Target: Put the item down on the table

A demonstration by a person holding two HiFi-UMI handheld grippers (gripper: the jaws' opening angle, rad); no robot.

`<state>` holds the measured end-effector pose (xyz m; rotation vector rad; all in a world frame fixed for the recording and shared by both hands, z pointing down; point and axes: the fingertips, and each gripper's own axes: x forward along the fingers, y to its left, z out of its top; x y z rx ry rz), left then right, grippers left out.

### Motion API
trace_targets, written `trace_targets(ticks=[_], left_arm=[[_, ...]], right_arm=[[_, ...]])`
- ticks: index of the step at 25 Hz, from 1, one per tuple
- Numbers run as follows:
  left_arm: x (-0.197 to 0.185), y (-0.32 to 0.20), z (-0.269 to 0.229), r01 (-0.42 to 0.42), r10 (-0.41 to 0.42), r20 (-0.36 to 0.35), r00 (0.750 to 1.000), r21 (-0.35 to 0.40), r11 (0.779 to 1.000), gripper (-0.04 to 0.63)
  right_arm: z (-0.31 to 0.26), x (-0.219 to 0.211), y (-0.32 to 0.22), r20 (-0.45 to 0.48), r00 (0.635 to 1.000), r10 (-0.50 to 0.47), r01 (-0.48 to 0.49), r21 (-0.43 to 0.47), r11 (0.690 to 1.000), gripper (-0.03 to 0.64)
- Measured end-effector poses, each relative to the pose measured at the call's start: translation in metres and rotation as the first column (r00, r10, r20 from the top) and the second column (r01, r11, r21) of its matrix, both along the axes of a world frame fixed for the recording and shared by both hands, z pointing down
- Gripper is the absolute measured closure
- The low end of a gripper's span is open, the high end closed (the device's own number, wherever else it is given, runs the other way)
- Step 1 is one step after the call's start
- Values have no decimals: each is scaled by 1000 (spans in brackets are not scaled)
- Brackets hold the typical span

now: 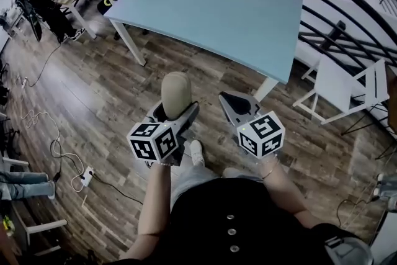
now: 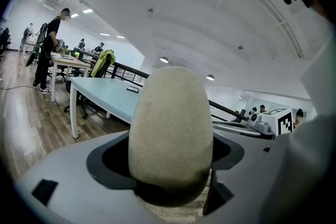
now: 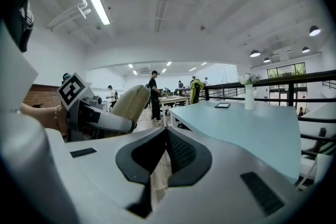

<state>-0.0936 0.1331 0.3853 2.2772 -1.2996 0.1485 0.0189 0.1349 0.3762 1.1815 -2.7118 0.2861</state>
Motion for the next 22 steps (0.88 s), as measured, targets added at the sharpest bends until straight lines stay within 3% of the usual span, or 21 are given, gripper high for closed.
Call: trace_targets(ticks=[11,18,22], left_arm=[[-72,-165,-16,-99,100,-13,995,27,995,181],[-91,-213,-13,-154,154,-7,988,23,988,181],[-99,-223,-3,-158,158,-38,987,5,987,181]], right_arm=[[-12,-79,-159,-2,996,84,-84,18,996,612],[-8,-106,-209,-8,994,113,-113,13,994,612],[2,-117,-223,-31,993,117,-118,-15,993,612]])
